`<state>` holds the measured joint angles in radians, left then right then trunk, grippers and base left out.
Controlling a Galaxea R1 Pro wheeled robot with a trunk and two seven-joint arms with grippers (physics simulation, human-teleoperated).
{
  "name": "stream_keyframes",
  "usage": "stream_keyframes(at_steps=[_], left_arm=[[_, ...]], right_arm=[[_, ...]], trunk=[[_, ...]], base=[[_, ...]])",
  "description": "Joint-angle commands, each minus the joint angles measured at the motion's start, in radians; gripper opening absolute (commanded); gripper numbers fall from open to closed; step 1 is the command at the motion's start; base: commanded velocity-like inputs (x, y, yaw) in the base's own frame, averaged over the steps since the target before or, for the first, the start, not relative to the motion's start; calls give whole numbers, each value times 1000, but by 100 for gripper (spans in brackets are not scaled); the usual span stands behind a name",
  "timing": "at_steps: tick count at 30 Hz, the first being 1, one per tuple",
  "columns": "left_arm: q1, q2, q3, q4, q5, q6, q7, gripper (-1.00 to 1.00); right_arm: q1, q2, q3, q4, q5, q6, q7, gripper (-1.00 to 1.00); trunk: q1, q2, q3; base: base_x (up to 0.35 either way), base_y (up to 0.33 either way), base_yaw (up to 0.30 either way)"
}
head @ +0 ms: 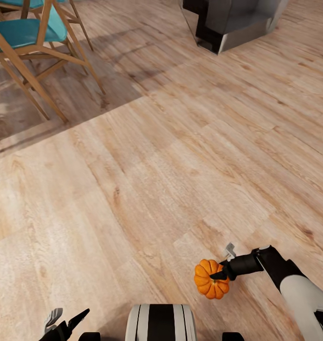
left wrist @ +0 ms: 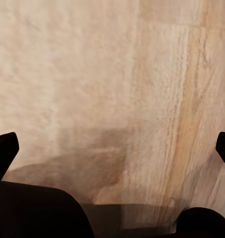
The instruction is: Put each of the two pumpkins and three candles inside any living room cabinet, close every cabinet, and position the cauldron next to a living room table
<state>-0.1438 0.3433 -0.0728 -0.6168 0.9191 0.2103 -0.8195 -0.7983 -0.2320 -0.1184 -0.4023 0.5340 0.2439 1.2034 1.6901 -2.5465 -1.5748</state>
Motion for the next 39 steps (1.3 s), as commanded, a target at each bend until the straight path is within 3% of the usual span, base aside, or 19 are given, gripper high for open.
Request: stream_keyframes(at_steps=[1, 7, 14, 24, 29, 33, 35, 39], left_arm=[[0, 2, -4, 0, 10, 9, -2, 100], [0, 8, -4, 0, 11, 13, -3, 100], [0, 9, -3, 0, 12, 15, -3, 100], [0, 10, -2, 0, 12, 15, -4, 100], [0, 11, -2, 0, 12, 16, -5, 100], [0, 11, -2, 0, 12, 17, -6, 100], [0, 10, -2, 0, 12, 16, -6, 100], [0, 10, -2, 0, 12, 16, -6, 100]], right_arm=[[0, -5, -8, -13, 8, 22, 26, -100], [0, -74, -6, -135, 7, 131, 139, -100], [0, -153, -6, -187, 7, 188, 217, -100], [0, -184, -4, -249, 10, 202, 234, -100], [0, -224, -4, -262, 11, 204, 235, -100], [-1, -268, -4, -305, 11, 231, 236, -100], [-1, -315, -12, -439, 9, 294, 237, -100], [0, -370, -20, -522, 4, 320, 237, -100]], trunk=[[-1, 0, 3], [-3, 1, 27], [-6, 3, 54], [-11, 5, 92], [-13, 7, 112], [-15, 8, 127], [-16, 8, 135], [-18, 9, 150]], base=[[0, 0, 0], [0, 0, 0], [0, 0, 0], [0, 0, 0], [0, 0, 0], [0, 0, 0], [0, 0, 0], [0, 0, 0]])
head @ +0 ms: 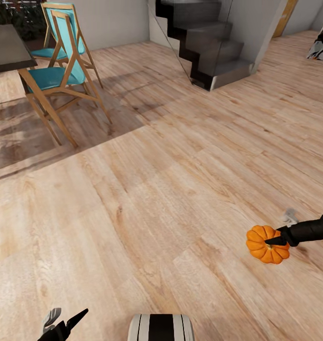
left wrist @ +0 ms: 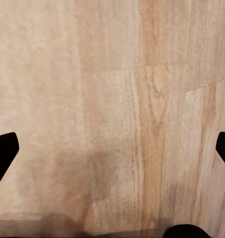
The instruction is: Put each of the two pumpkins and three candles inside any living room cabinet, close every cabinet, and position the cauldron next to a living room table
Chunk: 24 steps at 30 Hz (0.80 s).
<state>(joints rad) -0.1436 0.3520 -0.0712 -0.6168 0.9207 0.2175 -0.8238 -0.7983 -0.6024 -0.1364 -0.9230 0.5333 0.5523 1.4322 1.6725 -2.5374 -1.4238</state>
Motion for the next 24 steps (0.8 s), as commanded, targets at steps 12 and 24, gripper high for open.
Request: stream_keyframes(at_steps=[12, 24], left_arm=[[-1, 1, -5, 0, 10, 8, -2, 100], [-1, 4, -5, 0, 14, 8, -12, 100]], right_arm=[[0, -39, -25, -26, 1, 17, 11, -100], [0, -40, -29, -28, 1, 17, 11, -100]], trunk=[[-5, 3, 46], [-11, 5, 92]], base=[[0, 0, 0], [0, 0, 0]])
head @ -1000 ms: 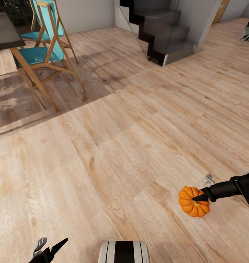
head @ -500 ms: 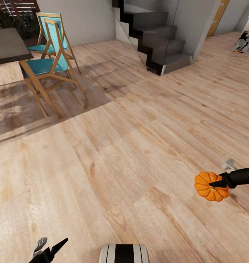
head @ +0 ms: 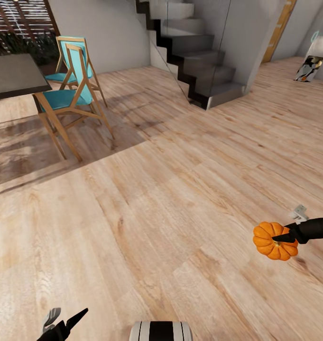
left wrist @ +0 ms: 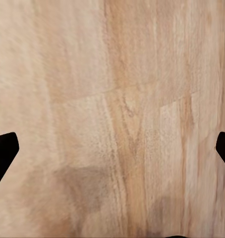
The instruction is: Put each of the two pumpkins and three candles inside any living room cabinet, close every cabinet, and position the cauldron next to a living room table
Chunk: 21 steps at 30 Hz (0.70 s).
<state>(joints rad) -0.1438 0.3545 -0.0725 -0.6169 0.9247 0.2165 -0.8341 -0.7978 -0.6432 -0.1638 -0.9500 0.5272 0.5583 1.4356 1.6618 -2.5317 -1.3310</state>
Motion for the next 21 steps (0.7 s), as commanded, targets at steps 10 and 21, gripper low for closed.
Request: stream_keyframes(at_steps=[10, 21], left_arm=[[0, 1, -3, 0, 2, 6, -71, 100], [0, 1, -3, 0, 2, 6, -75, 100]], right_arm=[[-1, 0, -2, -1, 7, 11, 8, -100], [-1, 1, -2, -1, 8, 11, 8, -100]], trunk=[[-5, 2, 38], [-10, 5, 81]], base=[[0, 0, 0], [0, 0, 0]])
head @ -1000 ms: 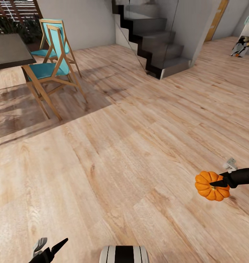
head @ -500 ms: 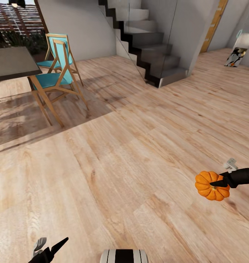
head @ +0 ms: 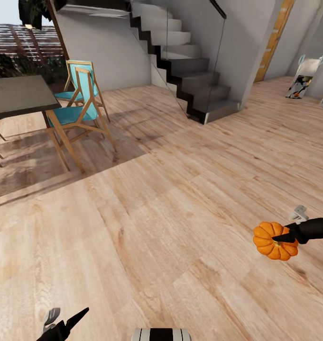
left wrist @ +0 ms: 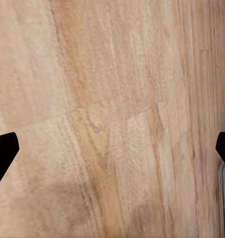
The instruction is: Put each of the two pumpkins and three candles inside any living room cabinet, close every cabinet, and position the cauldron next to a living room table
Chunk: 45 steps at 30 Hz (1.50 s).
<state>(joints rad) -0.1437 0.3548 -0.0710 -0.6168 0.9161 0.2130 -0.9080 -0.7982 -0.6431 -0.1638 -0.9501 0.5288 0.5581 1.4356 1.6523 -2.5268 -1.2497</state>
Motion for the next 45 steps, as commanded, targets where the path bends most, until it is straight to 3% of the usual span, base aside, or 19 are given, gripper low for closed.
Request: stream_keyframes(at_steps=[1, 34, 45], left_arm=[[0, 1, -4, 0, 10, 9, -2, 100], [0, 1, -5, 0, 10, 9, 0, 100], [0, 1, -5, 0, 11, 9, 0, 100]], right_arm=[[-1, 0, -2, -1, 7, 10, 8, -100], [-1, 2, -1, -1, 10, 9, 7, -100], [0, 2, 0, -1, 11, 9, 6, -100]], trunk=[[-1, 0, 3], [-14, 7, 119], [-14, 7, 119]], base=[[0, 0, 0], [0, 0, 0], [0, 0, 4]])
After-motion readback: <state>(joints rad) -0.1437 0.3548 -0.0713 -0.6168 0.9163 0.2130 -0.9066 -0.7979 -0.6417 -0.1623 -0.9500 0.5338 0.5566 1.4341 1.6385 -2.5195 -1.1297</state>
